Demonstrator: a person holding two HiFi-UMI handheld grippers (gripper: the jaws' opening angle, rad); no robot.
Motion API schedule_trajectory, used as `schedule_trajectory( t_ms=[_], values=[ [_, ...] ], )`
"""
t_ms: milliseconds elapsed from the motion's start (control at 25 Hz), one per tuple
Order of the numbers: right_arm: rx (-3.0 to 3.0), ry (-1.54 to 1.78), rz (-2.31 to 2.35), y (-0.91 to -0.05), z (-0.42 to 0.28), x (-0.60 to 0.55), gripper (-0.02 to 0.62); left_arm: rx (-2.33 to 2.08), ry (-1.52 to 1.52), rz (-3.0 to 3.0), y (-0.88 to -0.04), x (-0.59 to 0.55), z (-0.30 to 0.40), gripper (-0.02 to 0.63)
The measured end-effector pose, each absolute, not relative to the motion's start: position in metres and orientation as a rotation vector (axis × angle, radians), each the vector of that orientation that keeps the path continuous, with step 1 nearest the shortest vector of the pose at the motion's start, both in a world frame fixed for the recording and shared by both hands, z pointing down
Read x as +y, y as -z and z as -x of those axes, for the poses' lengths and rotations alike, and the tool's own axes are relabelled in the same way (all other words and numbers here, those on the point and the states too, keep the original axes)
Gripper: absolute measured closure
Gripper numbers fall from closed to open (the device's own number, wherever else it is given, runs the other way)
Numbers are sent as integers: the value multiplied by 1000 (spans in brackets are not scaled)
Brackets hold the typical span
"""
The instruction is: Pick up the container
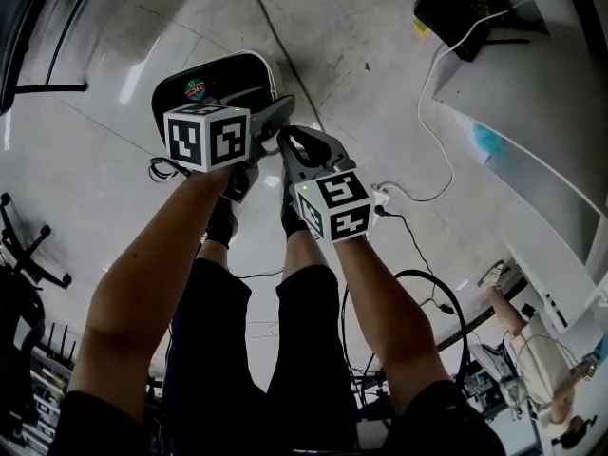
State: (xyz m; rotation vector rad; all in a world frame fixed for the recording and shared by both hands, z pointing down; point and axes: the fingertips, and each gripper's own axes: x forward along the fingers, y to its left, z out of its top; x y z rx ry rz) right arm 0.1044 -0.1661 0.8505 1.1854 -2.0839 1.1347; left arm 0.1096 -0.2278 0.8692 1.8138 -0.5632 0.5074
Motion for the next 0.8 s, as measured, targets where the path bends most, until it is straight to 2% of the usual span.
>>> schedule_trajectory(
  t_ms=[240, 280, 320, 400, 560, 600, 800],
  values=[
    [-2145, -1103, -1138, -834, -89, -167, 541, -591, -486, -1800, -863, -241, -111, 407],
    [-2159, -1095, -1130, -831, -86, -166, 541, -594, -499, -1802, -863, -241, -109, 431],
    [-2174, -1086, -1124, -827, -83, -166, 541, -599, -504, -1797, -862, -240, -106, 485],
    [-2209, -1071, -1112, -822, -76, -164, 541, -616, -473, -1770, -857, -238, -98, 509],
    [-2278, -1038, -1038, -808, -56, -159, 541, -653, -436, -1754, -843, -233, -79, 509],
    [-2294, -1029, -1014, -804, -49, -159, 572, -664, -445, -1756, -839, -233, -71, 508],
    [-2341, -984, -958, -791, -27, -158, 572, -773, -515, -1726, -828, -230, -24, 506]
  ],
)
